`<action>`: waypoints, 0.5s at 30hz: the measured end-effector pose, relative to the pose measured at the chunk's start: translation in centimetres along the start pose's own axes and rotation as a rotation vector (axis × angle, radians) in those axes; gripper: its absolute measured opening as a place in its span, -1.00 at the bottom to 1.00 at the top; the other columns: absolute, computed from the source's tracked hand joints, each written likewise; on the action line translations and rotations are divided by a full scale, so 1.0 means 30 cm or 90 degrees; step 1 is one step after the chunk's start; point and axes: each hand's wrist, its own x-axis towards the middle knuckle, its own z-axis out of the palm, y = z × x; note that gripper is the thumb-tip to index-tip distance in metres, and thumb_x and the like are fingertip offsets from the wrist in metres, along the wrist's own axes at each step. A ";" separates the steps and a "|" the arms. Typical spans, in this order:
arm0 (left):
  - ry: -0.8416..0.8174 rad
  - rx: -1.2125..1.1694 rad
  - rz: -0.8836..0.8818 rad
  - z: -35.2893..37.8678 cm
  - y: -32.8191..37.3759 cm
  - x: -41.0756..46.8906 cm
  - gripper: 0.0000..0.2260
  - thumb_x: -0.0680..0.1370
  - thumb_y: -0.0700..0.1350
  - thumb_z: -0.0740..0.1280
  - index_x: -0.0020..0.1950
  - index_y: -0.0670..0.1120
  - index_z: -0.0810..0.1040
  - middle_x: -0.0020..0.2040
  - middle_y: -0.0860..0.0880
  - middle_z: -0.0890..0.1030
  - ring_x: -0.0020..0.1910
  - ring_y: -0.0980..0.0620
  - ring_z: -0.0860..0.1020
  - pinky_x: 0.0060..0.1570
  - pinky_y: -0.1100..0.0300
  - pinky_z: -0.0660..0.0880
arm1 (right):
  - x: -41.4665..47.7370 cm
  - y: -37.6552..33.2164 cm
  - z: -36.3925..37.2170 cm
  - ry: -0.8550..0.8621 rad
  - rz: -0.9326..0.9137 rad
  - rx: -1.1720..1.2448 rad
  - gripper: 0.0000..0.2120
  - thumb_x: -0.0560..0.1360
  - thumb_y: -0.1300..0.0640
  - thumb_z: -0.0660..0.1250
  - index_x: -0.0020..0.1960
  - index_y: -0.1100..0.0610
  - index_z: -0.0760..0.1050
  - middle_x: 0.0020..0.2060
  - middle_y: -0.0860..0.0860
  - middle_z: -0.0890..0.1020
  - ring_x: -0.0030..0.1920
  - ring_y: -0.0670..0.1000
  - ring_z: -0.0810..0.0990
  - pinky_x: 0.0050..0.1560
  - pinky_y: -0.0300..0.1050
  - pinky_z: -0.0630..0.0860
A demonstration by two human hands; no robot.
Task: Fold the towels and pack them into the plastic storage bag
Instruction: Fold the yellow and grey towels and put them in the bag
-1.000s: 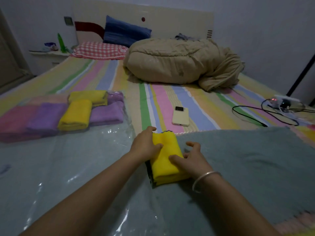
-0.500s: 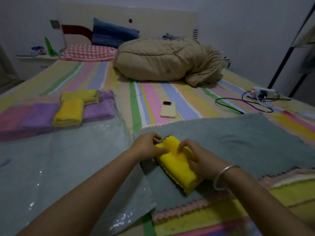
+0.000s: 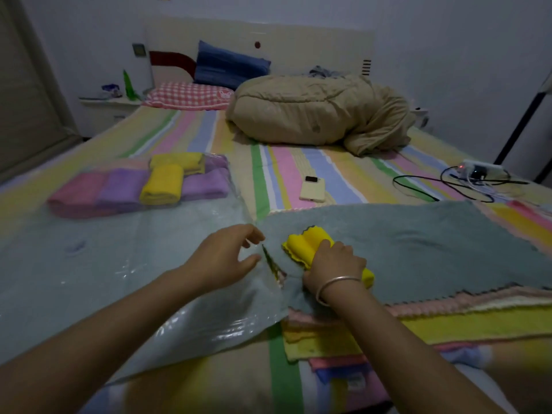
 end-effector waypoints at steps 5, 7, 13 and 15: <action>-0.074 0.038 0.022 -0.077 -0.071 -0.217 -0.58 0.36 0.27 0.32 0.15 0.13 0.48 0.02 0.24 0.48 0.00 0.23 0.50 0.03 0.17 0.47 | -0.019 0.047 0.010 0.048 0.010 0.072 -0.43 0.46 -0.15 0.31 0.35 0.09 0.24 0.25 0.14 0.41 0.25 0.21 0.40 0.14 0.14 0.41; -0.124 0.065 0.033 -0.086 -0.099 -0.296 -0.46 0.30 0.37 0.27 0.19 0.14 0.45 0.06 0.24 0.45 0.06 0.22 0.46 0.08 0.22 0.41 | -0.006 0.068 0.005 0.014 0.002 0.076 -0.40 0.44 -0.15 0.35 0.35 0.10 0.25 0.23 0.16 0.43 0.22 0.23 0.44 0.11 0.12 0.45; -0.154 0.161 0.059 -0.103 -0.193 -0.424 -0.34 0.25 0.35 0.36 0.27 0.12 0.40 0.21 0.16 0.43 0.16 0.12 0.43 0.08 0.24 0.32 | 0.012 0.112 -0.055 -0.087 -0.025 0.073 -0.37 0.40 -0.08 0.42 0.33 0.17 0.28 0.17 0.17 0.50 0.03 0.17 0.52 -0.10 -0.04 0.43; -0.134 0.152 0.044 -0.119 -0.209 -0.440 -0.41 0.26 0.28 0.36 0.24 0.13 0.41 0.17 0.17 0.43 0.15 0.12 0.43 0.06 0.26 0.33 | -0.002 0.111 -0.069 -0.089 -0.018 0.094 -0.43 0.41 -0.06 0.43 0.28 0.18 0.32 0.13 0.16 0.52 -0.08 0.14 0.46 -0.15 -0.07 0.39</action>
